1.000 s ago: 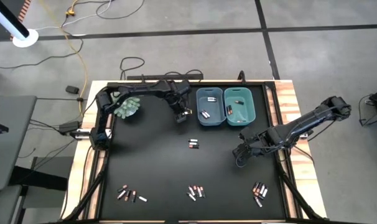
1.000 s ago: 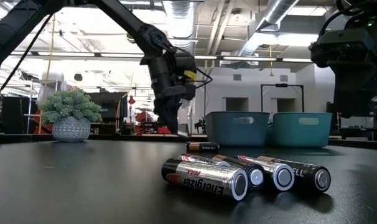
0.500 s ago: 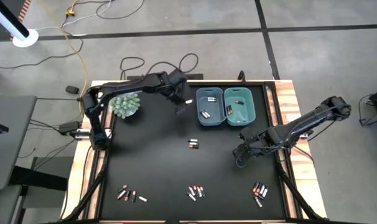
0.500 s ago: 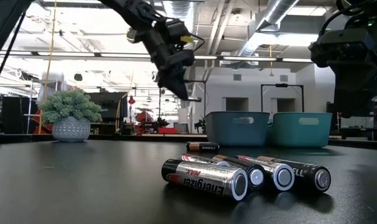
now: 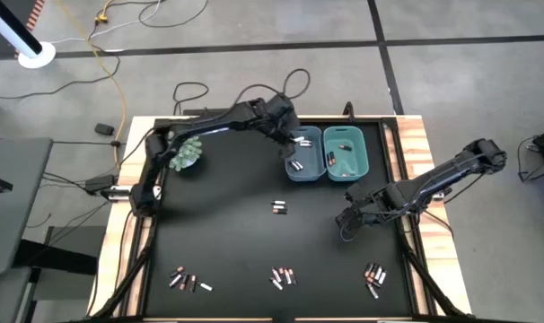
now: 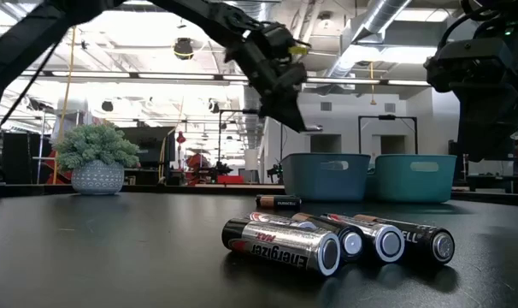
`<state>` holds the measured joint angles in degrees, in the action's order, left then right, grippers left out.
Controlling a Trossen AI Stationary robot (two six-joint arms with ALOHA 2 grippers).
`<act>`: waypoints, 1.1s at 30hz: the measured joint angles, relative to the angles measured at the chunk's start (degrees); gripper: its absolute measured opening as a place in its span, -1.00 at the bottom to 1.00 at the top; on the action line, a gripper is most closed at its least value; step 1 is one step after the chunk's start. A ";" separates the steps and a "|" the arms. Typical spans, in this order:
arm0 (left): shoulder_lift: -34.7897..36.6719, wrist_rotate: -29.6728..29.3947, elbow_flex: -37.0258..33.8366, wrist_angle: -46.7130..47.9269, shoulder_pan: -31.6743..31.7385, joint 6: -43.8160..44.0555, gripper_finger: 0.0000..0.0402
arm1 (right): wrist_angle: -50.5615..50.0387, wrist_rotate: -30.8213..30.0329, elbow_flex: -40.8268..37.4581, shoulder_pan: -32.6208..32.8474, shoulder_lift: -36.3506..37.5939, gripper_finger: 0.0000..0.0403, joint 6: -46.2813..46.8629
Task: Sort batteries
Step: Put the silver battery into the blue bin
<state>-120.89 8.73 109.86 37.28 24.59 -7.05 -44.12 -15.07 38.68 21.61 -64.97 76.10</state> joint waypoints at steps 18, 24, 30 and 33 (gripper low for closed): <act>-14.79 -0.11 8.21 2.01 -2.35 0.03 -0.77 | 0.25 0.00 0.00 -0.02 0.00 -0.19 0.99; -15.09 -1.34 8.20 2.00 -2.49 -1.50 -0.76 | 0.44 0.00 0.00 -0.01 0.00 -0.19 1.05; -15.05 -2.12 8.20 1.28 -3.31 -2.93 -0.68 | 0.44 0.00 0.00 -0.01 -0.01 -0.19 1.02; -15.05 -3.21 8.20 1.23 -3.69 -2.76 -0.61 | 0.46 0.00 0.00 0.00 0.00 -0.19 1.02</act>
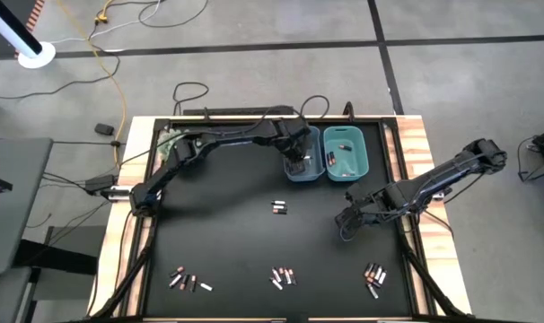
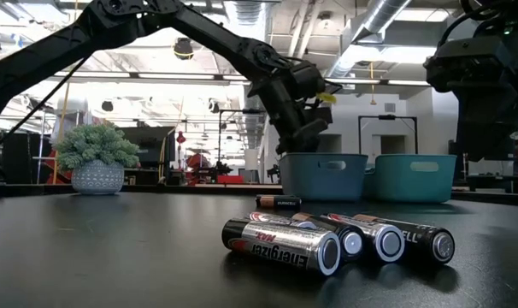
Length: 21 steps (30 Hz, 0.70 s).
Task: Sort batteries
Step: Put the silver battery into the blue bin, then move the bins to the top middle of the table
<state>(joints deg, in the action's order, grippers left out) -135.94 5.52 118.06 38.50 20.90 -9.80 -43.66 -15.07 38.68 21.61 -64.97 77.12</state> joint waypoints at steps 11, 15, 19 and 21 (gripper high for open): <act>0.00 -1.26 0.00 -0.61 -0.37 -0.68 -0.42 | -0.02 0.00 0.00 -0.01 0.00 -0.19 -0.15; 0.15 -3.83 1.05 0.91 -0.37 -0.59 -0.43 | 0.05 0.00 -0.02 0.00 0.00 -0.19 -0.15; 0.37 -4.94 6.24 5.55 -0.32 -0.71 -0.43 | 0.31 0.00 -0.02 0.00 0.00 -0.19 -0.38; 0.46 -4.96 8.83 6.94 -0.34 -1.98 -0.43 | 0.41 0.00 -0.02 -0.01 0.00 -0.19 -0.63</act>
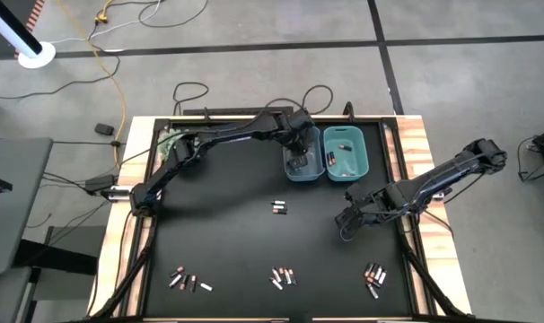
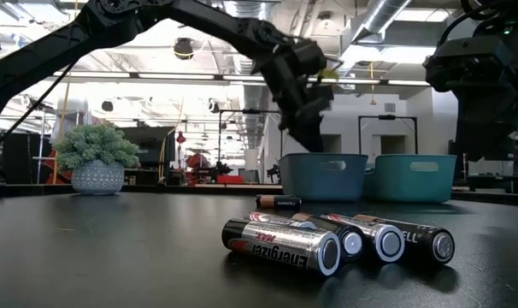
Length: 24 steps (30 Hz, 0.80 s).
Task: Sort batteries
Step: Move the bins to the top middle of the table
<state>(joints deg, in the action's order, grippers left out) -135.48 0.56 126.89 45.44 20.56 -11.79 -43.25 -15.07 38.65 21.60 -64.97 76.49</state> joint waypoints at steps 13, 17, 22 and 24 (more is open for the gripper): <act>5.55 0.59 7.08 9.83 0.34 11.16 -0.44 | 0.41 0.00 -0.04 -0.01 0.00 -0.19 0.02; 7.70 0.01 7.08 14.87 0.87 13.25 -0.44 | 0.51 0.00 -0.04 -0.01 0.00 -0.19 -0.75; 10.05 -4.91 4.59 15.96 -2.48 13.40 -0.48 | 0.49 0.00 -0.04 -0.01 0.00 -0.19 -1.52; 11.67 -6.61 1.29 13.23 -4.22 13.72 -0.51 | 0.47 0.00 -0.04 -0.01 0.00 -0.19 -1.82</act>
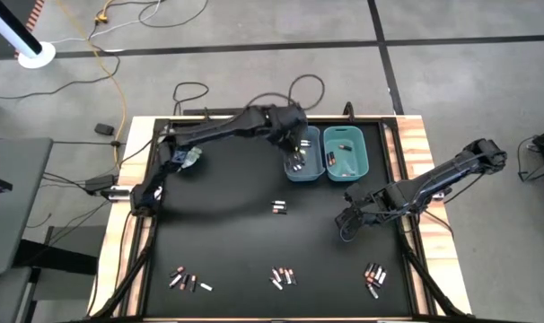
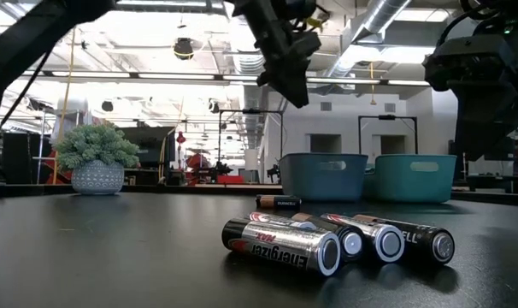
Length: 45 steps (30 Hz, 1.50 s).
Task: Sort batteries
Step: Move the bins to the top middle of the table
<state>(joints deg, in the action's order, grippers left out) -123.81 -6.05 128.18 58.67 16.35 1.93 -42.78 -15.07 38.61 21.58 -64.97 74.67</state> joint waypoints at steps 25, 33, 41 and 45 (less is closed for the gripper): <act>67.58 -16.06 -87.56 -49.32 -14.00 16.70 -0.53 | -2.09 -5.78 12.91 -12.77 4.53 -0.19 -16.40; 83.13 -18.35 -97.62 -50.37 -12.17 15.06 -0.53 | -1.56 -6.29 24.82 -32.60 4.59 -0.19 -32.56; 86.50 -18.68 -100.26 -50.27 -10.09 4.92 -0.53 | -7.42 -1.15 29.53 -53.73 3.71 -0.19 -31.29; 86.23 -18.66 -100.26 -50.07 -9.98 4.47 -0.53 | -15.39 7.04 29.55 -63.62 0.66 -0.19 -31.18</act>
<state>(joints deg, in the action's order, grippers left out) -37.58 -24.71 27.92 8.60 6.37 6.39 -58.18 -8.03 68.16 -42.04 -64.31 43.49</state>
